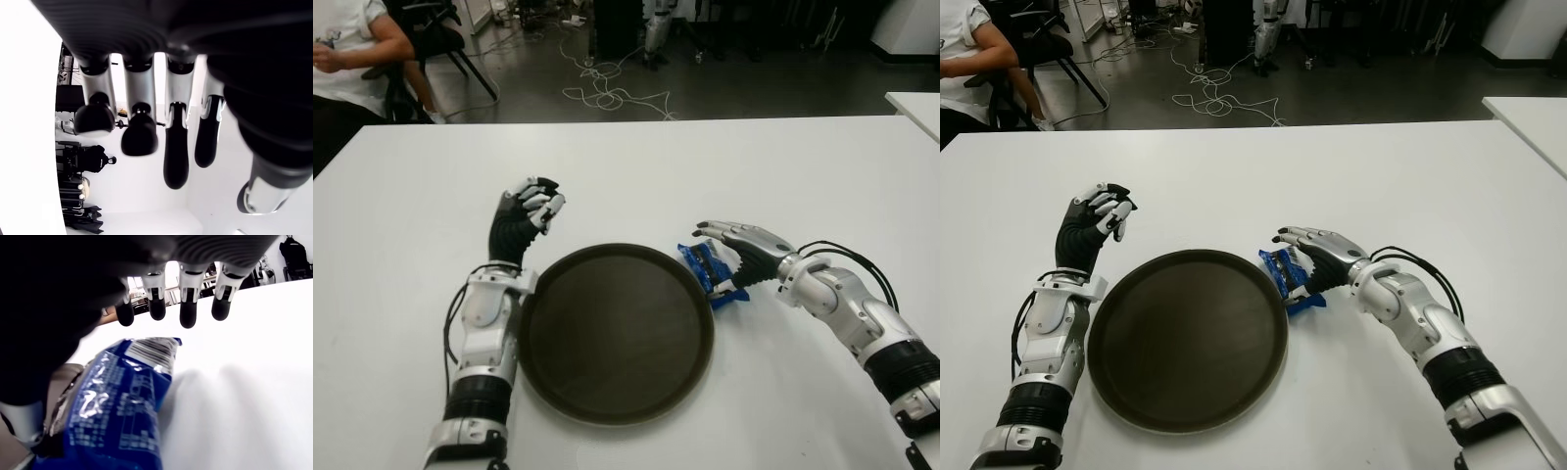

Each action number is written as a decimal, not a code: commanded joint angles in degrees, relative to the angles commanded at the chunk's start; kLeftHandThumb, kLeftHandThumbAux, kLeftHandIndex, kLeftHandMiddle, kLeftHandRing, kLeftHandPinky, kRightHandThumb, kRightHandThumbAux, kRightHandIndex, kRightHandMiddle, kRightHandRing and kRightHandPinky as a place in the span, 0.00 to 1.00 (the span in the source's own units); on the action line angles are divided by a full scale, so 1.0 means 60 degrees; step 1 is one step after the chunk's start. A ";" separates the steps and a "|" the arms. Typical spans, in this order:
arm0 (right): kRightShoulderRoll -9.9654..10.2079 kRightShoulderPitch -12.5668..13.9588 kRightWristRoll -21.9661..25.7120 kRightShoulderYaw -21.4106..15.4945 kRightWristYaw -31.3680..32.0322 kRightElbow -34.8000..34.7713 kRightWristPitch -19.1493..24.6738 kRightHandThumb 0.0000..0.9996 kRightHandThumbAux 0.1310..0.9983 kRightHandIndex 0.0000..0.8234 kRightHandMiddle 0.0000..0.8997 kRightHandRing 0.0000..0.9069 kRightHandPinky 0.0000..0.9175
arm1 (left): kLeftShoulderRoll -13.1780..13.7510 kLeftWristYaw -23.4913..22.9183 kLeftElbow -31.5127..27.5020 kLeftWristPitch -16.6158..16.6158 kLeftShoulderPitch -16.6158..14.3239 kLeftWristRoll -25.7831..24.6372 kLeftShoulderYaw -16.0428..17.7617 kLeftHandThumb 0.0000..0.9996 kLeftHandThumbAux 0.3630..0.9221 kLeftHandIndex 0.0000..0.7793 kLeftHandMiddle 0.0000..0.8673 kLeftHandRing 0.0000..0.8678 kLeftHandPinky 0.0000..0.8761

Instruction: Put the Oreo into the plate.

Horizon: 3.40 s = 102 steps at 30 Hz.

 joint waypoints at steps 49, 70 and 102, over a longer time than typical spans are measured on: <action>0.0014 -0.0429 0.0174 0.0218 -0.0879 0.1790 -0.2701 0.00 0.68 0.04 0.04 0.10 0.18 | -0.0026 0.0063 -0.0218 0.0173 0.0059 0.0050 -0.0041 0.86 0.52 0.55 0.64 0.90 0.93; 0.0013 -0.0502 0.0350 0.0117 -0.0806 0.2061 -0.3392 0.01 0.72 0.06 0.05 0.14 0.26 | -0.0046 0.0087 -0.0391 0.0269 0.0135 0.0078 -0.0084 0.86 0.52 0.55 0.64 0.90 0.93; -0.0172 -0.0403 0.0378 -0.0018 -0.0498 0.1804 -0.3379 0.14 0.80 0.07 0.05 0.19 0.29 | -0.0073 0.0178 -0.0525 0.0268 0.0190 0.0117 -0.0144 0.86 0.52 0.55 0.65 0.91 0.93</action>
